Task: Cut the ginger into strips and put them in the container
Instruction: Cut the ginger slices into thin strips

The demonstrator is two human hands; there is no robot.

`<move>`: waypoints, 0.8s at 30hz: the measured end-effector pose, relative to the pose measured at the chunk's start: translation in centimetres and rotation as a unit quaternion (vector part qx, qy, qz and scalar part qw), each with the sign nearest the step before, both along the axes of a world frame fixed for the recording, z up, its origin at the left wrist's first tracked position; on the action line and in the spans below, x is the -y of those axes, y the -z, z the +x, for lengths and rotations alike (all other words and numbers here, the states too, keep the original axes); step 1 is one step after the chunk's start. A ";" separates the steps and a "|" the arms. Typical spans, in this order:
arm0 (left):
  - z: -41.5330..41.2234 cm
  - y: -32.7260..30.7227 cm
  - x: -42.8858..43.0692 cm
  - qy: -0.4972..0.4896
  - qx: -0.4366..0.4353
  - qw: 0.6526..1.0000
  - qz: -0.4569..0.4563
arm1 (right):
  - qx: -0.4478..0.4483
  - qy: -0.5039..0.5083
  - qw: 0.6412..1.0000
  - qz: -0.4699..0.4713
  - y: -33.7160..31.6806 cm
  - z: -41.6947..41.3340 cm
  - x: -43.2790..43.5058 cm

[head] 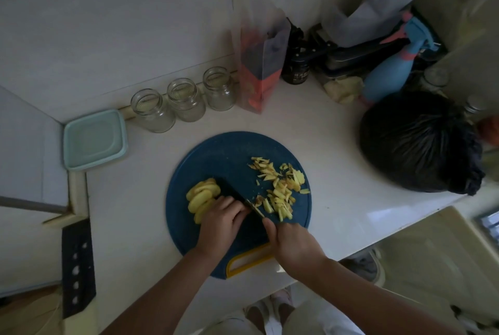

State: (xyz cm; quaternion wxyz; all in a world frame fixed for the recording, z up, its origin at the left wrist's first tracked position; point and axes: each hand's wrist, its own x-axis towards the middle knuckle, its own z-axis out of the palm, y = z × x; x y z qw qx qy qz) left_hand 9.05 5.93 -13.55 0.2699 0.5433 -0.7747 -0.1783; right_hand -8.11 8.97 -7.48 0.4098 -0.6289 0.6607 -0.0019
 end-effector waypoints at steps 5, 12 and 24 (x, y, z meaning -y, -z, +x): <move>-0.3 -0.6 -0.2 -0.009 0.003 1.000 0.008 | 0.029 0.027 0.999 -0.006 0.2 1.7 1.9; -0.6 -1.4 0.1 -0.036 -0.013 0.997 0.068 | 0.188 0.147 0.969 0.071 -1.0 -0.4 1.9; -3.7 -2.7 2.5 -0.044 0.056 0.995 0.077 | 0.187 0.195 0.962 0.033 -2.0 -3.7 2.9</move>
